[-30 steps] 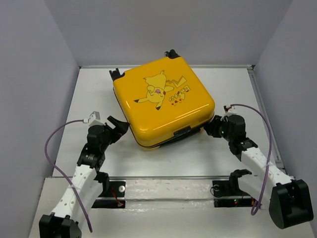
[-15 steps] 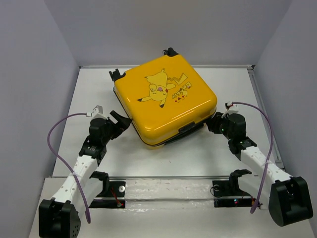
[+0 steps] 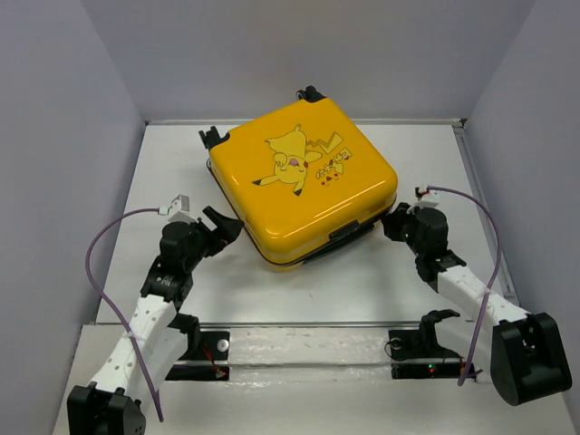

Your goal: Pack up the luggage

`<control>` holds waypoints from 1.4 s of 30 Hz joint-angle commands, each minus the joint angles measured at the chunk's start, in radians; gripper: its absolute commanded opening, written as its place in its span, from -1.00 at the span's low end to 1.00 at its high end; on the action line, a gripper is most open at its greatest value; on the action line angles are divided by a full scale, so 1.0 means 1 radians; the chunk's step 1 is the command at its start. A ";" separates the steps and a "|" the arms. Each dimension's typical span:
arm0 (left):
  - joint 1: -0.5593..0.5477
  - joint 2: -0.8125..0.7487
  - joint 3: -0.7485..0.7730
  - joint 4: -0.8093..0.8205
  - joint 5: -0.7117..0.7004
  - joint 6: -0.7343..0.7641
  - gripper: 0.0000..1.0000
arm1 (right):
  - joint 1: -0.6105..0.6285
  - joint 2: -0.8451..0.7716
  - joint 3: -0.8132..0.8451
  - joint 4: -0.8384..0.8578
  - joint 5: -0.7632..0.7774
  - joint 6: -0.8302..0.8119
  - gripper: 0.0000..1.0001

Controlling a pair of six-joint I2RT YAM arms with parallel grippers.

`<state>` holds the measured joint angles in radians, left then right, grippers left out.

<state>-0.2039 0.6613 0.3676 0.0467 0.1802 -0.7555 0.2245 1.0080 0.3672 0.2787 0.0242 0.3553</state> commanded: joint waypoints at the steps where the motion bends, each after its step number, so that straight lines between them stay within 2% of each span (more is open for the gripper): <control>1: -0.008 -0.064 0.005 -0.063 0.010 0.044 0.85 | 0.004 -0.009 0.032 0.110 0.068 0.074 -0.52; 2: -0.014 -0.077 0.010 -0.077 0.005 0.045 0.85 | 0.004 -0.016 0.027 0.108 0.074 0.073 -0.52; 6: -0.045 -0.103 0.051 -0.093 -0.021 0.065 0.85 | 0.004 -0.008 0.045 0.102 0.060 0.021 0.05; 8: -0.058 -0.108 0.117 -0.108 -0.037 0.082 0.86 | 0.004 0.026 0.078 0.094 0.033 -0.030 0.06; 11: -0.089 -0.111 0.212 -0.128 -0.076 0.120 0.85 | 0.004 0.055 0.093 0.119 0.034 -0.081 -0.14; 12: -0.098 -0.106 0.231 -0.133 -0.079 0.143 0.85 | 0.004 0.061 0.096 0.137 0.036 -0.105 -0.26; 14: -0.124 -0.088 0.266 -0.143 -0.071 0.156 0.85 | 0.004 0.078 0.102 0.151 0.001 -0.122 -0.34; 18: -0.150 -0.092 0.231 -0.160 -0.065 0.165 0.86 | 0.004 0.089 0.113 0.169 -0.075 -0.153 -0.36; 24: -0.176 -0.111 0.163 -0.160 -0.064 0.160 0.87 | 0.004 0.087 0.121 0.160 -0.029 -0.208 -0.23; 28: -0.186 -0.101 0.168 -0.160 -0.082 0.170 0.88 | 0.004 0.069 0.110 0.160 0.002 -0.222 -0.30; 33: -0.189 -0.098 0.165 -0.160 -0.070 0.168 0.88 | 0.004 0.014 0.075 0.195 0.002 -0.228 -0.25; 38: -0.198 -0.080 0.166 -0.171 -0.076 0.166 0.88 | 0.004 0.081 0.144 0.148 -0.015 -0.283 -0.27; 42: -0.203 -0.074 0.168 -0.169 -0.085 0.163 0.88 | 0.004 0.112 0.162 0.148 -0.093 -0.295 -0.36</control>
<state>-0.3981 0.5823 0.5308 -0.1474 0.1078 -0.6106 0.2218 1.1015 0.4473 0.2989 0.0223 0.0895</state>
